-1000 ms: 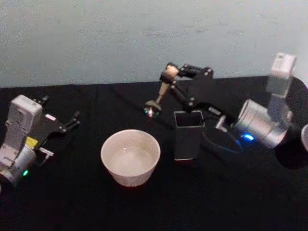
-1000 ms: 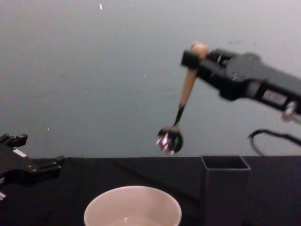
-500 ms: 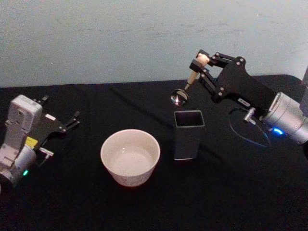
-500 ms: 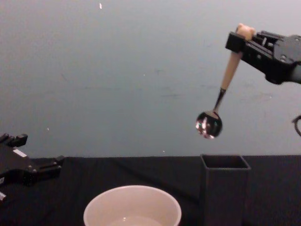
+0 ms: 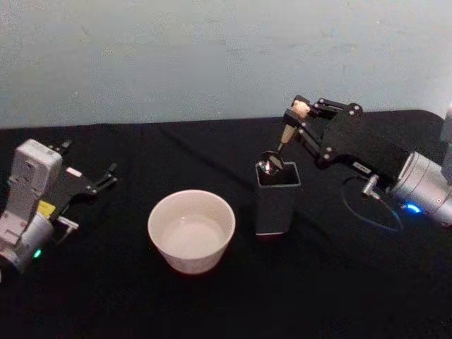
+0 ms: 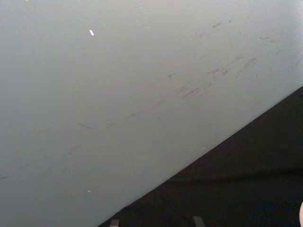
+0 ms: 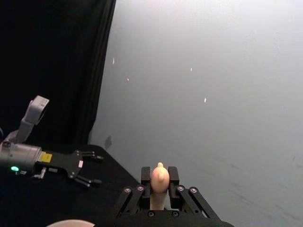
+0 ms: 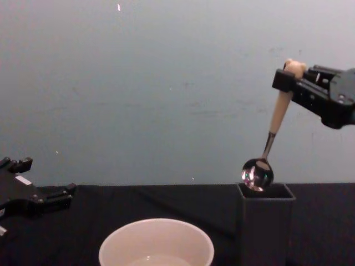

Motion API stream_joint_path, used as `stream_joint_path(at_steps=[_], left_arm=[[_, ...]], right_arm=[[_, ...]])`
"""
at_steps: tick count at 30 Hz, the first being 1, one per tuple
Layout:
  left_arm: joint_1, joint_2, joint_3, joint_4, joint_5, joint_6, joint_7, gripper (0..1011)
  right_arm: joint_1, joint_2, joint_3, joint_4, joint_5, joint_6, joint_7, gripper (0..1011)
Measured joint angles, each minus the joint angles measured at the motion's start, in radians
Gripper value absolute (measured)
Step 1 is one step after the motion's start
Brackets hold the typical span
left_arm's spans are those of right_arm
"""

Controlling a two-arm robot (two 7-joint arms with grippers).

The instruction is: Pick up the stirring spoon with one hand, stir inside the cup, then place it back in its original position.

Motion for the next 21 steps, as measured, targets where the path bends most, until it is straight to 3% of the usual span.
stream_joint_path(at_steps=[14, 21], left_arm=[[0.0, 0.0, 0.0, 0.0, 0.0, 0.0, 0.0, 1001], [0.0, 0.0, 0.0, 0.0, 0.0, 0.0, 0.0, 1001]], right_arm=[[-0.001, 0.004, -0.007, 0.028, -0.021, 0.014, -0.002, 213], [-0.005, 0.01, -0.027, 0.041, -0.022, 0.062, 0.002, 213]])
